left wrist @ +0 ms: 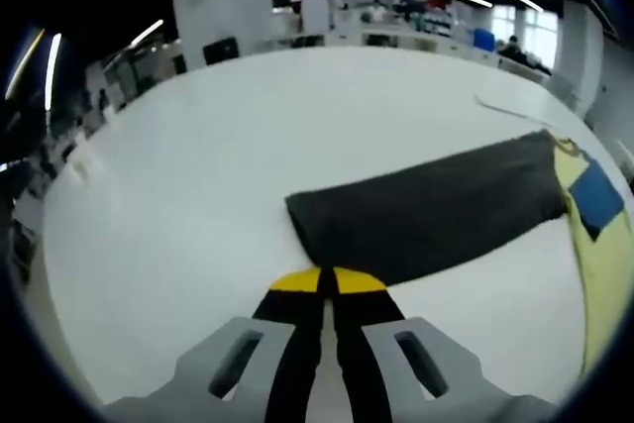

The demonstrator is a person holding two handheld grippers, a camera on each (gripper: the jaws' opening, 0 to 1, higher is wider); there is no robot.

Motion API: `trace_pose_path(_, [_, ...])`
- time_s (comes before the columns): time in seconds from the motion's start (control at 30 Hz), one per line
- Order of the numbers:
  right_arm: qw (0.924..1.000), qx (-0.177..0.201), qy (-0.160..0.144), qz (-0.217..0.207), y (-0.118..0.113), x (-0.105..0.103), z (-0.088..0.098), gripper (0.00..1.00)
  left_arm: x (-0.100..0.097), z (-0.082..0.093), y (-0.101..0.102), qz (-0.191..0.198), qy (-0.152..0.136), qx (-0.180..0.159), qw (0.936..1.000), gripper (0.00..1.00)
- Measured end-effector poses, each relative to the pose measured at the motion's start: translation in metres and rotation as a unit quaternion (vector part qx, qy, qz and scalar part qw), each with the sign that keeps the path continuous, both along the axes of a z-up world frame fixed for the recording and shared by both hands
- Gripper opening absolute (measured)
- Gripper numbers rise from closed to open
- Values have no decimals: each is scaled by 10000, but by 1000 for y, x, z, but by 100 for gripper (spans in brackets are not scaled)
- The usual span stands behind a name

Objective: Fold the garment on the visible template until the final outline fits inside the template.

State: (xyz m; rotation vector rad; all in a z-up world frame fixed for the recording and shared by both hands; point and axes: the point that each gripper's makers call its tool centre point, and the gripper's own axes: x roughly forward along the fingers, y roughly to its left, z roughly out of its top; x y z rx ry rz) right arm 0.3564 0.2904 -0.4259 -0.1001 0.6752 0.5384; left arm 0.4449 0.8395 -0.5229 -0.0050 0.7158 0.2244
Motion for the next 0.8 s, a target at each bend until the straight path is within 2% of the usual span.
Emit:
trace_pose_path(0.43, [9999, -19, 83, 70, 3, -3, -4, 98, 3, 8, -3, 8, -3, -73, 10000, 0])
trace_pose_path(0.5, [9999, -22, 98, 77, 3, -3, -5, 98, 3, 11, -5, -8, -52, -86, 9999, 0])
trace_pose_path(0.57, [9999, -15, 107, 76, 4, -4, -5, 98, 7, 19, -8, -40, -227, -127, 9997, 0])
trace_pose_path(0.8, [9999, 14, 102, 61, 5, -3, -6, 98, 18, 36, -20, -206, -372, -198, 9989, 0])
